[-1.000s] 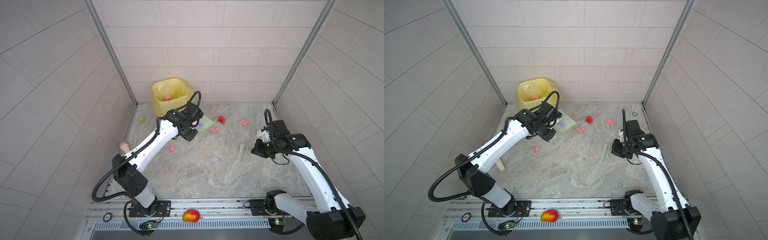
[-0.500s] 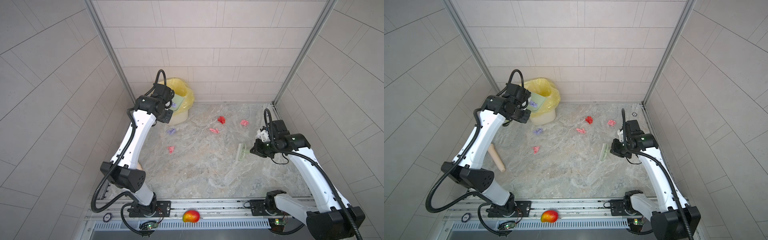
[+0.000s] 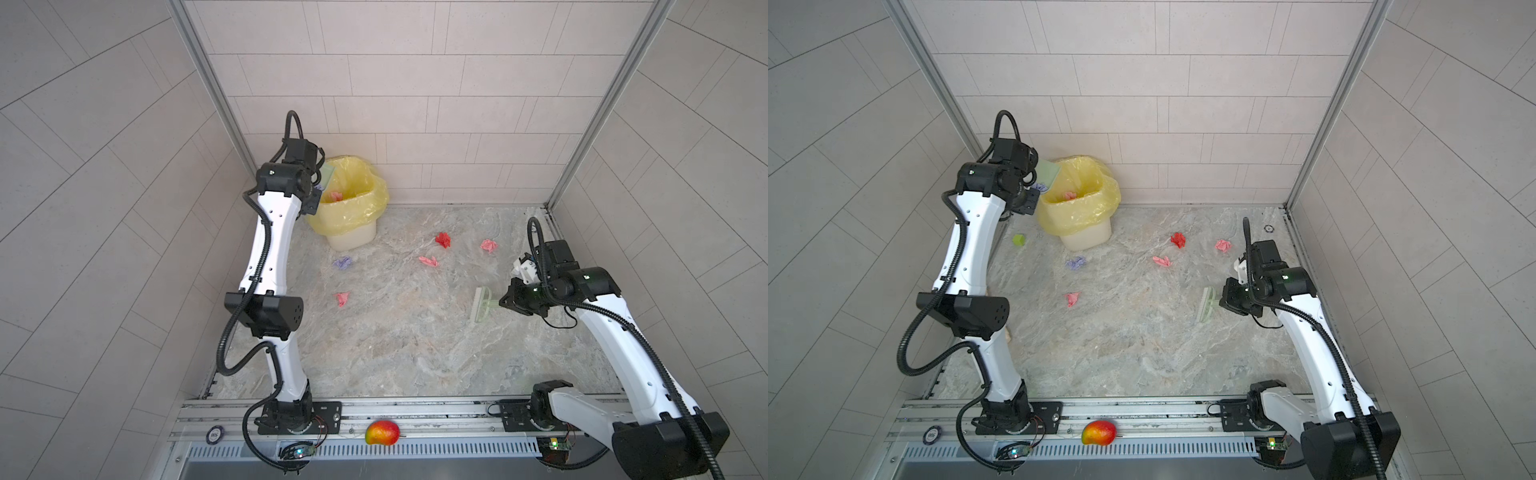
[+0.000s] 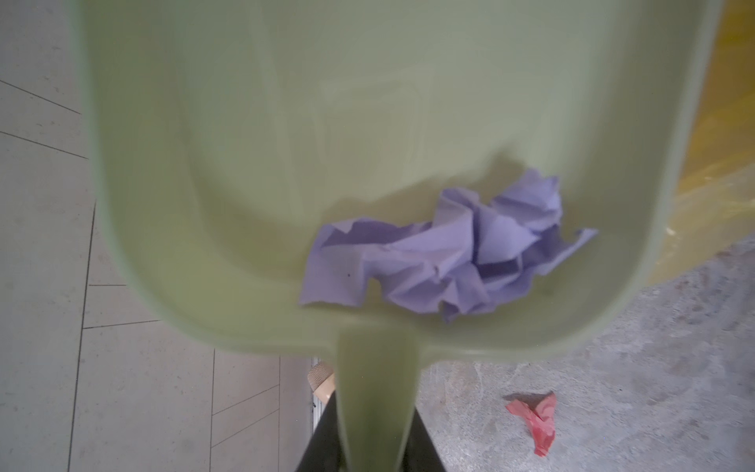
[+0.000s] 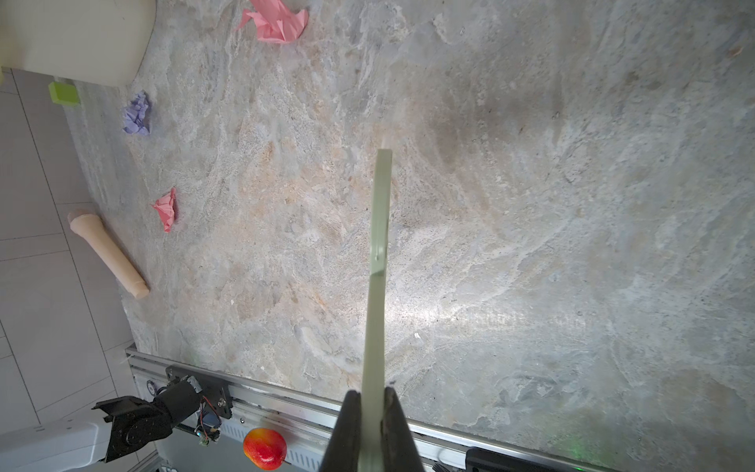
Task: Sweep away the paper scraps from the table
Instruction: 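Tip the dustpan over the yellow bin with the left gripper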
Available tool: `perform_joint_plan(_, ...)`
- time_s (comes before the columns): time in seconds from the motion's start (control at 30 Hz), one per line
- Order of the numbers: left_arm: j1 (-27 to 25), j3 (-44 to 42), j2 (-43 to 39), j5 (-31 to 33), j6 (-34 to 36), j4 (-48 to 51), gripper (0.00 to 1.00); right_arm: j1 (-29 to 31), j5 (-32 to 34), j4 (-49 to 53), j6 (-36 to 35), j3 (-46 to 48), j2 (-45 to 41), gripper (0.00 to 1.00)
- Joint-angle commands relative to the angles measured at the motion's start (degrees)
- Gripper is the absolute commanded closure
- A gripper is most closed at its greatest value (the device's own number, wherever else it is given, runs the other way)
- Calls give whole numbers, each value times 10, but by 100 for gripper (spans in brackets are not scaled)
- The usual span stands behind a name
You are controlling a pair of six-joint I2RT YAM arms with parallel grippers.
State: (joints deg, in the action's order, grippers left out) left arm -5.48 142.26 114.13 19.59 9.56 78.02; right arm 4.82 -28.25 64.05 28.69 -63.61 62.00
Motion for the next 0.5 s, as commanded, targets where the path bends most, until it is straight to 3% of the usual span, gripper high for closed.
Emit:
perform_joint_plan(0.0, -7, 41, 25, 82, 25, 23, 100, -4, -8, 3, -2, -1, 0, 100)
perform_joint_plan(0.3, -48, 9, 49, 266, 174, -77, 100, -4, -14, 14, -12, -21, 27, 100)
perform_joint_plan(0.47, -69, -36, 47, 314, 255, -153, 100, -3, -17, 10, -11, -25, 37, 100)
